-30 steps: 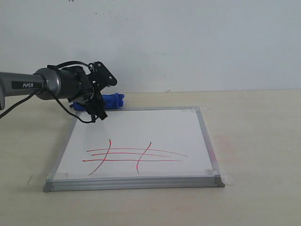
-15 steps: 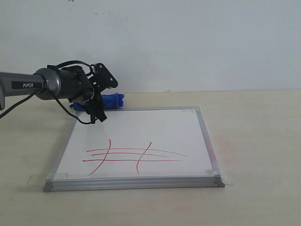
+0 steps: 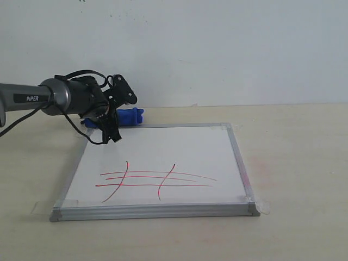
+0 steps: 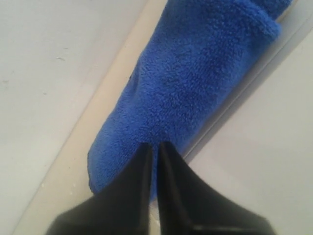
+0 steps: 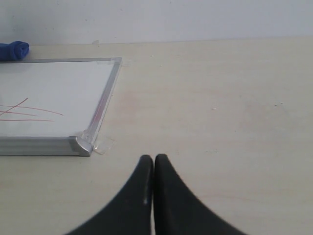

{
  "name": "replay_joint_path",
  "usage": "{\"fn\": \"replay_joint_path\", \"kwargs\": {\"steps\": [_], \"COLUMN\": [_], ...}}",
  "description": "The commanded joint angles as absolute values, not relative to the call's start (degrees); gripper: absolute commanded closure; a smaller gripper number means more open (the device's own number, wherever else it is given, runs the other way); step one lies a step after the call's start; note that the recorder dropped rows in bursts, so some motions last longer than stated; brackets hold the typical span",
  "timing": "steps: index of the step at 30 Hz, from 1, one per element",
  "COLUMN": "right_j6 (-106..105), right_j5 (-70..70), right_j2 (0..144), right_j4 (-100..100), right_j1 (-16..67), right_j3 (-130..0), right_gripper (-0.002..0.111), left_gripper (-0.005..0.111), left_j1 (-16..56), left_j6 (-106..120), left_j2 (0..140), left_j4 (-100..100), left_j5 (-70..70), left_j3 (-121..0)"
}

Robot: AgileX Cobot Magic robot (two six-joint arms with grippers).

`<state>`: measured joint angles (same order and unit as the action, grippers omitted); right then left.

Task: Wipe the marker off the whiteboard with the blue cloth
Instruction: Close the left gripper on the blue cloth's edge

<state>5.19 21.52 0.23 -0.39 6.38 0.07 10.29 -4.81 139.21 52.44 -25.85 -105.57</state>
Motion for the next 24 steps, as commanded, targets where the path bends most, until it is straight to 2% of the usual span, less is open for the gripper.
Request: {"fn": "replay_joint_path", "kwargs": {"steps": [1,6,8,24], "right_j6": [5.18,5.18,5.18,5.18], "right_j5": [21.10,21.10,21.10,21.10], "right_j2": [0.00,0.00,0.00,0.00], "right_j4": [-0.48,-0.48,-0.48,-0.48], "right_j1": [6.23,6.23,6.23,6.23], "right_j3": [0.00,0.00,0.00,0.00], "right_gripper": [0.108,0.108,0.108,0.108], "left_gripper": [0.095,0.059,0.051,0.056], "left_j1": [10.27,10.27,10.27,9.25], "left_j6": [-4.56,-4.68,-4.68,-2.94], "left_j2": [139.30,139.30,139.30,141.47], "left_j4": [50.30,50.30,49.88,50.10], "left_j5": [-25.77,-25.77,-25.62,-26.37], "left_j3": [-105.95,-105.95,-105.95,-105.95]}}
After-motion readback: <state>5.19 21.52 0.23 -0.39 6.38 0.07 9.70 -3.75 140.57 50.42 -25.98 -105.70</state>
